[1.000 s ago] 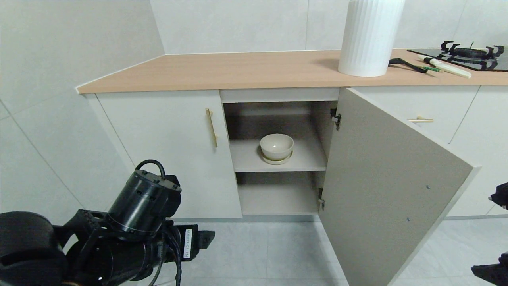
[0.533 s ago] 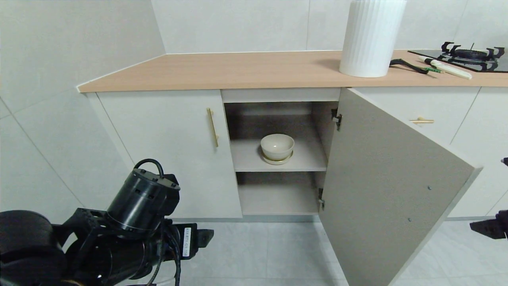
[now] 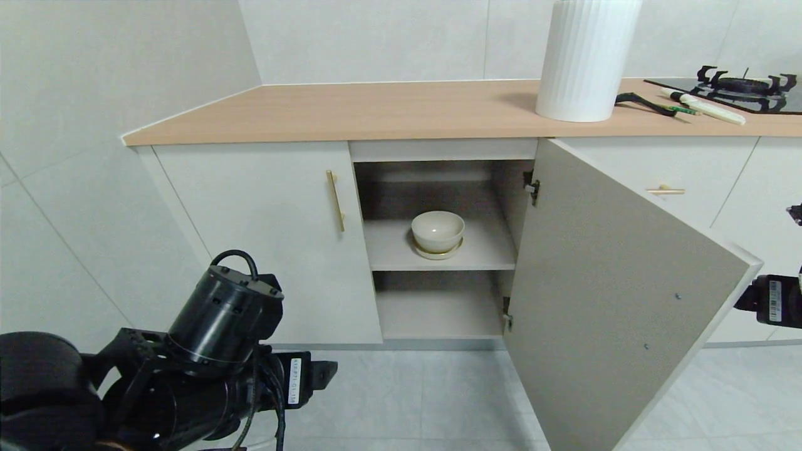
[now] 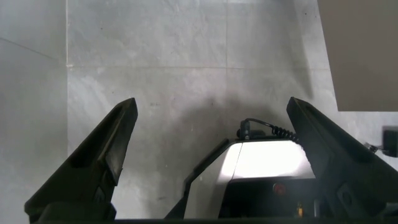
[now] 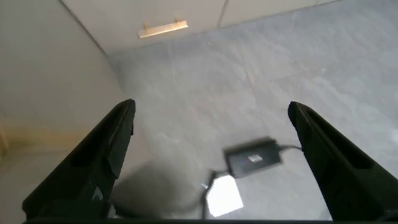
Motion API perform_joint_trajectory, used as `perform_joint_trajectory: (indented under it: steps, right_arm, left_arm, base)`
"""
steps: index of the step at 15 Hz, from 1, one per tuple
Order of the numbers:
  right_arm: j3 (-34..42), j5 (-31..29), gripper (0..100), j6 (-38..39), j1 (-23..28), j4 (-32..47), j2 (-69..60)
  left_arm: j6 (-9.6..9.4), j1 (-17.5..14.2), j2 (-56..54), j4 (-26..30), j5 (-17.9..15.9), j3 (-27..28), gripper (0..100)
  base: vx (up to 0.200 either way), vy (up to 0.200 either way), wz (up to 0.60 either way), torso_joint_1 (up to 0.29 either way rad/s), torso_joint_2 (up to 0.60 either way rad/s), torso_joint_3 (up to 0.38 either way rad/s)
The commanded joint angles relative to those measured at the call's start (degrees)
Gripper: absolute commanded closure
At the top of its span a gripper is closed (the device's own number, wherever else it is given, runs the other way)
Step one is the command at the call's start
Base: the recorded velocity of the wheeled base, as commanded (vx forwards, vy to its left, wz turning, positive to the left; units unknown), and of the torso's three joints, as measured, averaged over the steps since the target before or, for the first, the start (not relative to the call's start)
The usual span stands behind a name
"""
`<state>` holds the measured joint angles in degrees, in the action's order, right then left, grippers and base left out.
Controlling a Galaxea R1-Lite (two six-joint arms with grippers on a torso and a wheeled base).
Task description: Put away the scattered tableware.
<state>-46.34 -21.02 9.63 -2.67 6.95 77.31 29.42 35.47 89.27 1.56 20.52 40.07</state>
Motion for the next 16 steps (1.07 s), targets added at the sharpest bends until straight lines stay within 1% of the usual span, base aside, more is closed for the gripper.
perform_joint_trajectory:
  steps: [1,4,11,13,14,15,16]
  right_arm:
    - [0.5,0.0,0,0.1,-0.1,-0.4,2.4]
    - [0.6,0.1,0,0.8,-0.8,-1.0,3.0]
    - [0.6,0.2,0,5.6,-6.6,-1.0,3.5]
    - [1.2,0.1,0,8.2,-10.3,-1.1,3.9]
    - [1.2,0.1,0,8.4,-10.5,-1.1,4.0]
    - [1.7,0.0,0,11.1,-15.0,-1.8,4.7]
    - [2.2,-0.2,0,12.3,-17.4,-2.8,5.0]
  left_arm:
    - [0.03,0.0,-0.1,0.0,0.0,0.0,0]
    - [0.03,0.0,-0.1,0.0,0.0,0.0,0]
    - [-0.06,0.0,-0.5,0.1,0.0,0.0,0]
    - [0.03,0.0,-0.5,0.1,0.0,0.0,0]
    - [0.03,0.0,-0.5,0.1,0.0,0.0,0]
    - [0.03,0.1,-0.4,0.0,0.0,0.0,0]
    - [0.03,0.0,-0.5,0.1,0.0,0.0,0]
  base:
    - [0.0,0.0,0.0,0.0,0.0,0.0]
    - [0.0,0.0,0.0,0.0,0.0,0.0]
    - [0.0,0.0,0.0,0.0,0.0,0.0]
    - [0.0,0.0,0.0,0.0,0.0,0.0]
    - [0.0,0.0,0.0,0.0,0.0,0.0]
    - [0.0,0.0,0.0,0.0,0.0,0.0]
    - [0.0,0.0,0.0,0.0,0.0,0.0]
